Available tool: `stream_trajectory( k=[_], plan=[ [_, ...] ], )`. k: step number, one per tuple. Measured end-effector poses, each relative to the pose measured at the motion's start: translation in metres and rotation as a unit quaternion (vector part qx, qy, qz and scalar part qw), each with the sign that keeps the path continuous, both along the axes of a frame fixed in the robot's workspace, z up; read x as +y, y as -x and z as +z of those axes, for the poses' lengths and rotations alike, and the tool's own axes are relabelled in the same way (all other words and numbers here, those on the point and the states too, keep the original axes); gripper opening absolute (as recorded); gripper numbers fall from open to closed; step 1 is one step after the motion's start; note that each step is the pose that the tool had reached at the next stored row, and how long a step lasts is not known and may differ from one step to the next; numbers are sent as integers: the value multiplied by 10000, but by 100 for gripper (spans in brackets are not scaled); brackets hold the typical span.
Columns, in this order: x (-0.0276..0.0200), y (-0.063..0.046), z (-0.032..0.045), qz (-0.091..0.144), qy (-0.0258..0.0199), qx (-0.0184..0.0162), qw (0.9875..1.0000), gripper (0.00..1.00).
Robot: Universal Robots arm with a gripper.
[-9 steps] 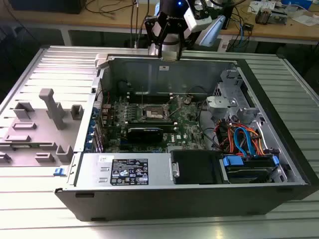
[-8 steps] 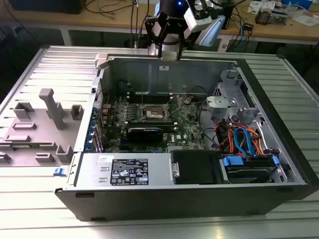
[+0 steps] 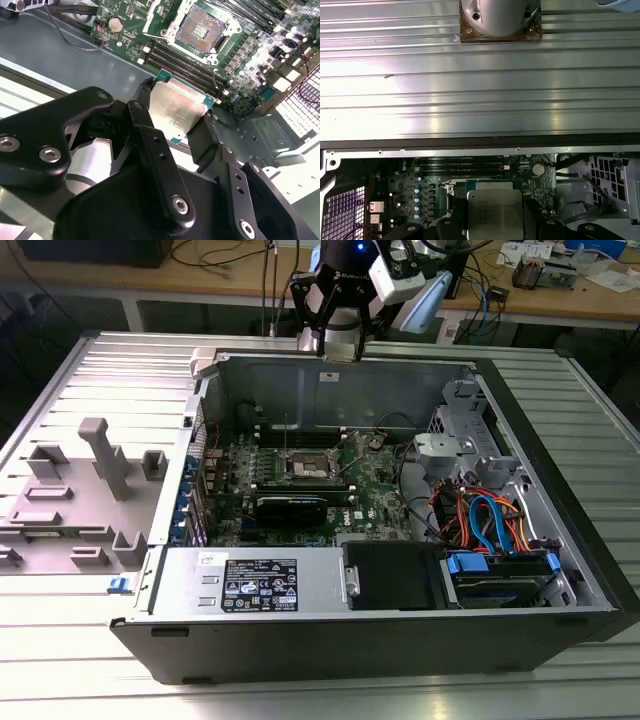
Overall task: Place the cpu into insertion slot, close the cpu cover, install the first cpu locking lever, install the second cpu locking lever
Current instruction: 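Place the cpu into insertion slot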
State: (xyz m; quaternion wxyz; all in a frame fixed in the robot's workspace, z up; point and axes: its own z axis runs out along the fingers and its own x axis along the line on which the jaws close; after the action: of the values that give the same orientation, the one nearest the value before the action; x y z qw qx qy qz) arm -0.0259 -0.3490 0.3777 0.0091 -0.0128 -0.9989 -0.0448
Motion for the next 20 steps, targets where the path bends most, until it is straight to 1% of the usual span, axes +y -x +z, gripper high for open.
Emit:
stream_trajectory(
  k=[2, 5, 8, 11, 15, 20],
  plan=[
    [-11, -1, 0, 1, 0, 0, 10000, 54],
    [-40, 0, -1, 0, 0, 0, 10000, 54],
    [-93, 0, -7, 0, 0, 0, 10000, 54],
    [-102, 0, -11, -33, 1, 0, 10000, 54],
    [-106, -2, -17, -209, 6, 0, 9998, 54],
    [-111, -2, -17, -209, 6, 0, 9998, 54]
  ],
)
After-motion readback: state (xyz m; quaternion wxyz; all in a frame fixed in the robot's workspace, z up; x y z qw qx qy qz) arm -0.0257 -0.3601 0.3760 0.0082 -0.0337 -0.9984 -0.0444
